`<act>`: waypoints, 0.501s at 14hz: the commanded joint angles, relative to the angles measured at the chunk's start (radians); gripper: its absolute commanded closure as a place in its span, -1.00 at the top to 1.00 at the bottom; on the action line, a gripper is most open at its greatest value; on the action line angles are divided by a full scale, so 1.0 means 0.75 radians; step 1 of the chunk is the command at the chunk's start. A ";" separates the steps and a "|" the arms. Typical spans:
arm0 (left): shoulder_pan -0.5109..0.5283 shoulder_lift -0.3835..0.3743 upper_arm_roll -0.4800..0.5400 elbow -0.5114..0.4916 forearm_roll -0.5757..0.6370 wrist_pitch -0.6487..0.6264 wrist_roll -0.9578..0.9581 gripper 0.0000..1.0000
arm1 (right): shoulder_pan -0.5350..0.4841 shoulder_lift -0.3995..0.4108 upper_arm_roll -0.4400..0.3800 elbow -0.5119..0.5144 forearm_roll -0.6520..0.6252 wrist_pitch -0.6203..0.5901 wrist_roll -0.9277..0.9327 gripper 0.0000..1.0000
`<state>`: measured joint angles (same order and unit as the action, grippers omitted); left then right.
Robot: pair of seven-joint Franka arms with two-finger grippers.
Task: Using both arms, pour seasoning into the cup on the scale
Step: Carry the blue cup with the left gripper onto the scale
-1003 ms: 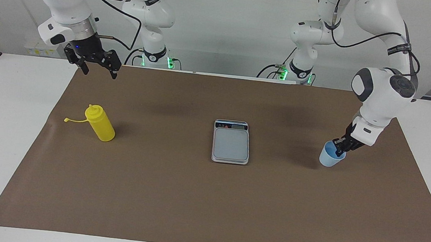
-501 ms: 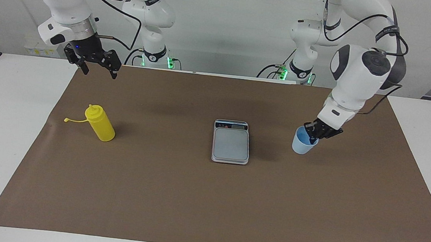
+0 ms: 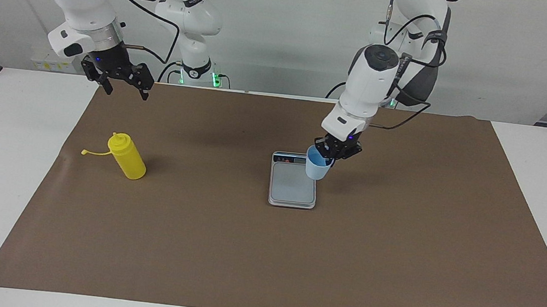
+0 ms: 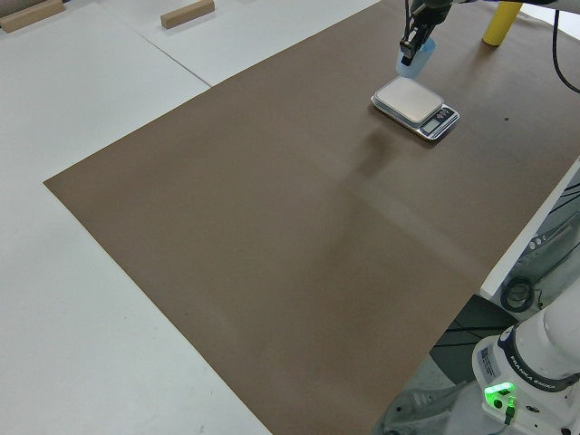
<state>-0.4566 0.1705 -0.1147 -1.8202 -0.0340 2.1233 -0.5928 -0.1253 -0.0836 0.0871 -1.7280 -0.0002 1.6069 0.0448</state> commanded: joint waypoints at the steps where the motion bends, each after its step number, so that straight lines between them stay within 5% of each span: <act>1: -0.058 0.083 0.026 -0.003 0.017 0.114 -0.064 -1.00 | -0.017 -0.013 0.009 -0.011 -0.002 -0.013 -0.023 1.00; 7: -0.081 0.163 0.026 -0.011 0.041 0.188 -0.067 -1.00 | -0.017 -0.011 0.007 -0.011 -0.002 -0.013 -0.023 1.00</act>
<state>-0.4948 0.2960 -0.1121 -1.8220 -0.0227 2.2446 -0.6257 -0.1253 -0.0836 0.0871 -1.7280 -0.0002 1.6069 0.0448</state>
